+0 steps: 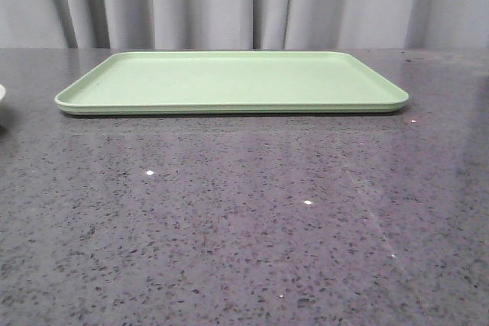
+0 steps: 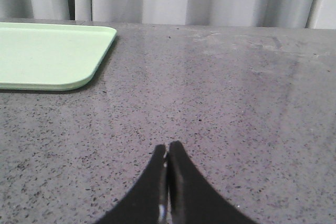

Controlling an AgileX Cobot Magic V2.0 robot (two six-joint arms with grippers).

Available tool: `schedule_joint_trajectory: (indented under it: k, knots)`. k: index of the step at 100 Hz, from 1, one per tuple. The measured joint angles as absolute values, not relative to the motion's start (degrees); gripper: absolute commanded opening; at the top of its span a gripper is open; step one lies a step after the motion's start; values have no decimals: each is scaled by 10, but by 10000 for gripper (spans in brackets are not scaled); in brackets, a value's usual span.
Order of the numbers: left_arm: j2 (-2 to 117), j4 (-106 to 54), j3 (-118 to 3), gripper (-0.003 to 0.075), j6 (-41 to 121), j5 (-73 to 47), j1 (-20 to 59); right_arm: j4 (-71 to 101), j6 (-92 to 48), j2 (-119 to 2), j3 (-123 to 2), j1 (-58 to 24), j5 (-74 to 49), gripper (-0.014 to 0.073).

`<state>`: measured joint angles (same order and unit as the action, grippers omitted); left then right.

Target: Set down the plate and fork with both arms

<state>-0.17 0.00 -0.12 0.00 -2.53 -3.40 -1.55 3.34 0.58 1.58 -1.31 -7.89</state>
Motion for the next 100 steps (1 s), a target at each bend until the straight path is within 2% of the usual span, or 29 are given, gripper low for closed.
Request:
schedule_joint_trajectory:
  k: [55, 69, 81, 100]
  knots:
    - [-2, -6, -1, -20, 0, -35, -34, -15, 33, 6, 11, -13, -42, -69]
    - [0, -29, -24, -20, 0, -67, -34, -13, 33, -4, -41, -13, -90, -69]
    - [33, -41, -89, -20, 0, -108, -34, -12, 33, -62, -116, -13, -160, -69]
    - [159, -43, -245, -20, 0, -301, -34, -11, 33, -196, -245, -13, -311, -69]
